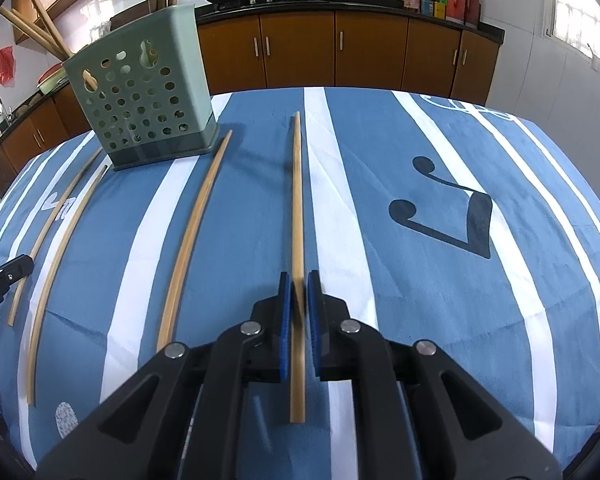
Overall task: Organize utensils
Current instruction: 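Grasp a wooden chopstick with the left tool while the right tool grasps another, then lift both held chopsticks upright and bring them above the green holder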
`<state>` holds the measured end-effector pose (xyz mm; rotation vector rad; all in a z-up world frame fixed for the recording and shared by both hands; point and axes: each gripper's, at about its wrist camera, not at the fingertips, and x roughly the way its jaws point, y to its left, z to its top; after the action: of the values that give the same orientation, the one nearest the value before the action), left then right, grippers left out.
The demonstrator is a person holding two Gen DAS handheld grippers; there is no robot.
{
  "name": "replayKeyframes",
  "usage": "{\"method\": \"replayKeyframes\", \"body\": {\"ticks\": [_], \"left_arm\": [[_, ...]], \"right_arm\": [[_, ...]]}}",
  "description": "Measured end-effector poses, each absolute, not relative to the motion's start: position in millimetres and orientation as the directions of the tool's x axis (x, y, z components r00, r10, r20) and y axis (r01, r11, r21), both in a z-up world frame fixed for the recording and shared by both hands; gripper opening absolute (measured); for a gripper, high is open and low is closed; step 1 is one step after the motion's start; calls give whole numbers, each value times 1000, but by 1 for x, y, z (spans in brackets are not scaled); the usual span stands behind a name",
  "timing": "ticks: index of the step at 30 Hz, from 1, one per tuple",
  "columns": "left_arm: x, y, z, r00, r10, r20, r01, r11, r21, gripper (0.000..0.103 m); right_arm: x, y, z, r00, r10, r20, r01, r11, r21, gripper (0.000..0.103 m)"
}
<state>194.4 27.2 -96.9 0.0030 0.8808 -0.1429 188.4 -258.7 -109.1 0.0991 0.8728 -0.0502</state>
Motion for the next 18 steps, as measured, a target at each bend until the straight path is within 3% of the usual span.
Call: {"method": "replayKeyframes", "body": {"ticks": [8, 18], "left_arm": [[192, 28, -97, 626, -111, -772, 138, 990, -30, 7], [174, 40, -67, 670, -150, -727, 141, 987, -74, 7]], "right_arm": [[181, -264, -105, 645, 18, -764, 72, 994, 84, 7], [157, -281, -66, 736, 36, -676, 82, 986, 143, 7]]}}
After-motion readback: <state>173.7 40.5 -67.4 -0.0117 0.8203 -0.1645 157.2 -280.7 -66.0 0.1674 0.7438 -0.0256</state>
